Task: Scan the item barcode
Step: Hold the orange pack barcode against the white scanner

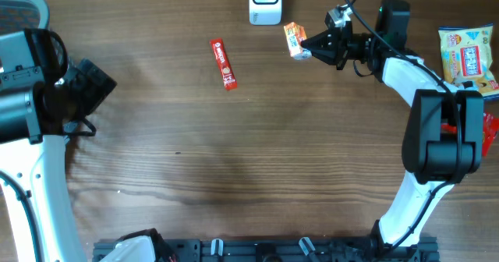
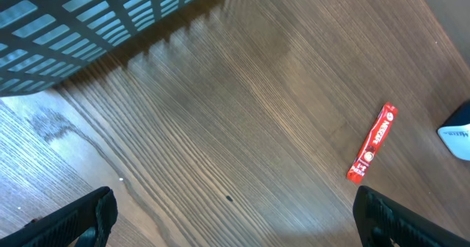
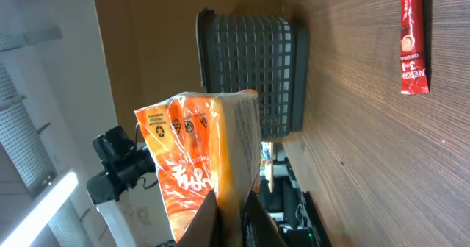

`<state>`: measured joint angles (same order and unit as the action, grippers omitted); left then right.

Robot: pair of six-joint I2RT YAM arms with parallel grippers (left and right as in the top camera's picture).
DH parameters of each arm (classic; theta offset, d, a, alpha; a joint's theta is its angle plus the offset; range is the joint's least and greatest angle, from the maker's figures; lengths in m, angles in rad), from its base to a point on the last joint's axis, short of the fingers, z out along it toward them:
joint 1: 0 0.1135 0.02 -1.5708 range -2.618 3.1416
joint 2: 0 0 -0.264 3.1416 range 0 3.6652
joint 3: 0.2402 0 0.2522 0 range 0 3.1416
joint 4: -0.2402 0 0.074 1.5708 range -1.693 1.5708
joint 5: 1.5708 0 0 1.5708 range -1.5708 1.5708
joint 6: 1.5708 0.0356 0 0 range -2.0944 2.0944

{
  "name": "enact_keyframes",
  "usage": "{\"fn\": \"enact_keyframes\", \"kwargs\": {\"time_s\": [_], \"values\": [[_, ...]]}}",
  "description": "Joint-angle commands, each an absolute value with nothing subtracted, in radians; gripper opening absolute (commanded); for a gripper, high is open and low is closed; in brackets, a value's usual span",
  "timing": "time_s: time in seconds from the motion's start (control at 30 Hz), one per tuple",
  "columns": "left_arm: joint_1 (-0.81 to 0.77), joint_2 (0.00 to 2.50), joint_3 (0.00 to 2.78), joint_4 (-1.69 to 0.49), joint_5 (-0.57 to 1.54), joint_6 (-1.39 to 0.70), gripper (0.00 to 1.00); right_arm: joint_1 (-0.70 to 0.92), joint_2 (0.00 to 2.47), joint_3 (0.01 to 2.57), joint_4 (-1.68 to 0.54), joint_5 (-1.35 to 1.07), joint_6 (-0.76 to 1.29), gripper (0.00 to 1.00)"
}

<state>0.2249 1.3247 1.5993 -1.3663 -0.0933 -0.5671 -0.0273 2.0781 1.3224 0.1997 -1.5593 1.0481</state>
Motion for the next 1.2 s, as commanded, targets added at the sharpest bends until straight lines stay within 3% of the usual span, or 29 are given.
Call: {"fn": "enact_keyframes", "kwargs": {"time_s": [0.0,0.27,0.5,0.6,0.67,0.8,0.97,1.17], "values": [[0.230,1.322,1.607,-1.367,-0.110,-0.581,1.00,-0.024,2.104,1.324,0.206,-1.619,1.052,0.04],[0.230,1.322,1.607,-1.367,-0.110,-0.581,1.00,-0.023,2.104,1.324,0.315,-1.505,1.139,0.04],[0.230,1.322,1.607,-1.367,-0.110,-0.581,1.00,-0.009,2.101,1.324,0.770,-1.338,1.360,0.05],[0.230,1.322,1.607,-1.366,-0.110,-0.581,1.00,-0.009,2.094,1.328,0.794,-1.265,1.328,0.05],[0.230,1.322,1.607,-1.367,-0.110,-0.581,1.00,-0.009,2.090,1.336,0.734,-1.211,1.245,0.05],[0.230,1.322,1.607,-1.366,-0.110,-0.581,1.00,-0.009,2.065,1.381,0.325,-1.005,0.918,0.05],[0.230,1.322,1.607,-1.367,-0.110,-0.581,1.00,-0.007,1.977,1.436,-0.171,-0.539,0.581,0.05],[0.230,1.322,1.607,-1.367,-0.110,-0.581,1.00,0.034,1.930,1.554,-0.404,-0.150,0.303,0.05]]}}
